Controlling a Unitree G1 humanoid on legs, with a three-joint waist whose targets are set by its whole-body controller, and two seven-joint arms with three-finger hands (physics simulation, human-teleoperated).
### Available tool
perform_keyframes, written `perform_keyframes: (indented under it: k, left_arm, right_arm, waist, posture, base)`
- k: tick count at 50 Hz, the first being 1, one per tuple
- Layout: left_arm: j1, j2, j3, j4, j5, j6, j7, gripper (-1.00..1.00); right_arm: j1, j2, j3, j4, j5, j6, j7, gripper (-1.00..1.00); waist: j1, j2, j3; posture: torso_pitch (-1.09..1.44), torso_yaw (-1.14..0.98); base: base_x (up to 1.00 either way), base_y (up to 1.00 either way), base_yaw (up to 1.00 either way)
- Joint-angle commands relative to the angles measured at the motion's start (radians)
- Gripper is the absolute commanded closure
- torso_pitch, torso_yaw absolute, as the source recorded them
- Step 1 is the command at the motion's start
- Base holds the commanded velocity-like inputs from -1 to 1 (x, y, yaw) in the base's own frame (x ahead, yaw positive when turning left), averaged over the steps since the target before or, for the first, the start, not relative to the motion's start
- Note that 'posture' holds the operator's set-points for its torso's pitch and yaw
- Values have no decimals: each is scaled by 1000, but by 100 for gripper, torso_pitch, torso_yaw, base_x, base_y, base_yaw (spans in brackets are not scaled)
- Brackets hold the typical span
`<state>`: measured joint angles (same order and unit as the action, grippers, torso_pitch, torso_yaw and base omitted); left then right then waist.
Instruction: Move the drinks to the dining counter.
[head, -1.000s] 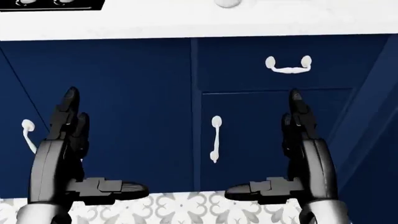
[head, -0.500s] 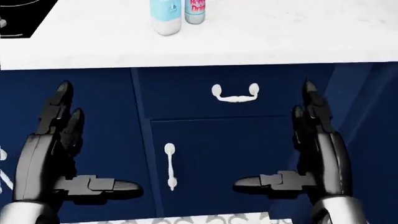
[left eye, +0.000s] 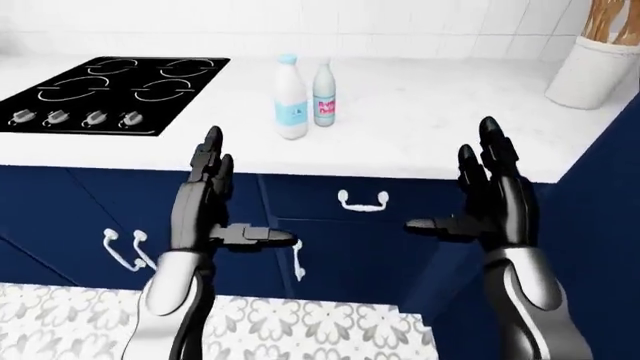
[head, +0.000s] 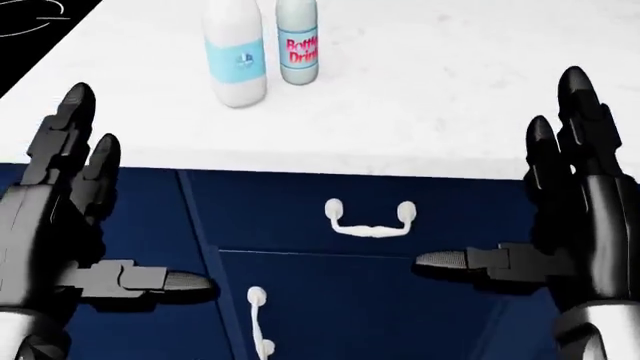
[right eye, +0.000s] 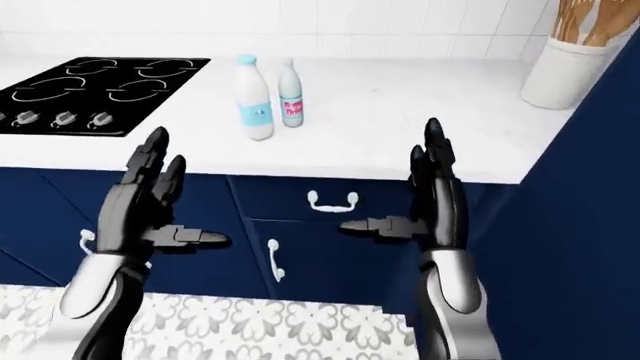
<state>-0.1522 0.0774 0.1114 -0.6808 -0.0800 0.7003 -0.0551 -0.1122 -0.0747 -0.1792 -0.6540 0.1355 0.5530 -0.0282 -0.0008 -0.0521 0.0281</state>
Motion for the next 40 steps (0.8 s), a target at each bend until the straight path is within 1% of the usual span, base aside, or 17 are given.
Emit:
perform_keyframes:
  k: [1,7,8,9,12,14,17,18,22,25,27,28,29,31,37,38,40]
  left_arm:
    - [-12,15,42,-54,8,-22,15,-100]
    - [-16,17,42,-27,7,-41,13,-100]
    - [-19,18,40,-29,7,-37,13,-100]
    - [-20,17,38,-29,8,-34,14,-100]
    - [-14,14,31,-23,12,-43,13,-100]
    - [-11,10,18,-4,21,-61,10,-100]
    - [-6,8,16,-14,25,-56,7,-100]
    - [-3,7,14,-22,26,-50,7,-100]
    - [1,4,13,-12,29,-64,2,-100]
    - [-2,5,18,-17,25,-54,-2,-100]
    - [-8,4,19,-13,23,-53,-1,-100]
    - [-10,4,18,-14,23,-52,0,-100]
    - [-10,4,18,-12,22,-54,0,-100]
    - [-9,5,19,-2,21,-66,-2,-100]
    - [-10,11,31,-38,12,-34,-1,-100]
    - [-8,11,35,-43,10,-33,-2,-100]
    - [-4,15,52,-60,-2,-23,-3,-100]
  right_arm:
    - [-33,7,49,-39,27,-5,17,-100]
    - [-46,8,60,-35,23,4,5,-100]
    - [-50,7,55,-22,24,-3,5,-100]
    - [-53,6,53,-21,23,8,0,-100]
    - [-51,10,47,-17,52,7,8,-100]
    - [-55,5,50,-22,48,20,-4,-100]
    - [-56,5,47,-18,58,25,-5,-100]
    - [-55,5,47,-14,58,21,-4,-100]
    - [-53,5,52,-22,60,22,-6,-100]
    - [-47,6,55,-18,61,12,-4,-100]
    - [-45,7,59,-19,59,11,-3,-100]
    - [-45,7,60,-22,58,13,-2,-100]
    - [-44,7,61,-28,57,18,-3,-100]
    - [-43,7,60,-26,55,16,-2,-100]
    - [-47,6,58,-30,47,11,-4,-100]
    - [-45,6,61,-33,45,10,-2,-100]
    - [-39,8,66,-38,38,7,1,-100]
  waist:
    - [18,-6,-23]
    - [12,35,-17]
    - [-16,46,-14]
    - [3,43,-17]
    - [-15,106,-27]
    - [-15,88,-10]
    - [-14,75,-22]
    - [-11,83,-41]
    - [8,65,3]
    - [17,22,15]
    - [13,-27,5]
    - [8,0,12]
    - [19,-12,14]
    - [9,-7,5]
    - [-3,37,23]
    - [-7,38,4]
    - [-13,72,-9]
  posture:
    - [0,0]
    - [0,0]
    - [0,0]
    - [0,0]
    - [0,0]
    - [0,0]
    - [0,0]
    - [0,0]
    - [0,0]
    - [0,0]
    - [0,0]
    - [0,0]
    - [0,0]
    - [0,0]
    - [0,0]
    - [0,0]
    - [0,0]
  base:
    - [0,0,100]
    - [0,0,100]
    - [0,11,0]
    - [0,0,0]
    - [0,0,0]
    - [0,0,0]
    - [1,0,0]
    - [9,0,0]
    - [28,0,0]
    - [41,0,0]
    - [42,0,0]
    - [41,0,0]
    - [43,0,0]
    - [41,0,0]
    - [35,0,0]
    - [0,0,0]
    - [0,0,0]
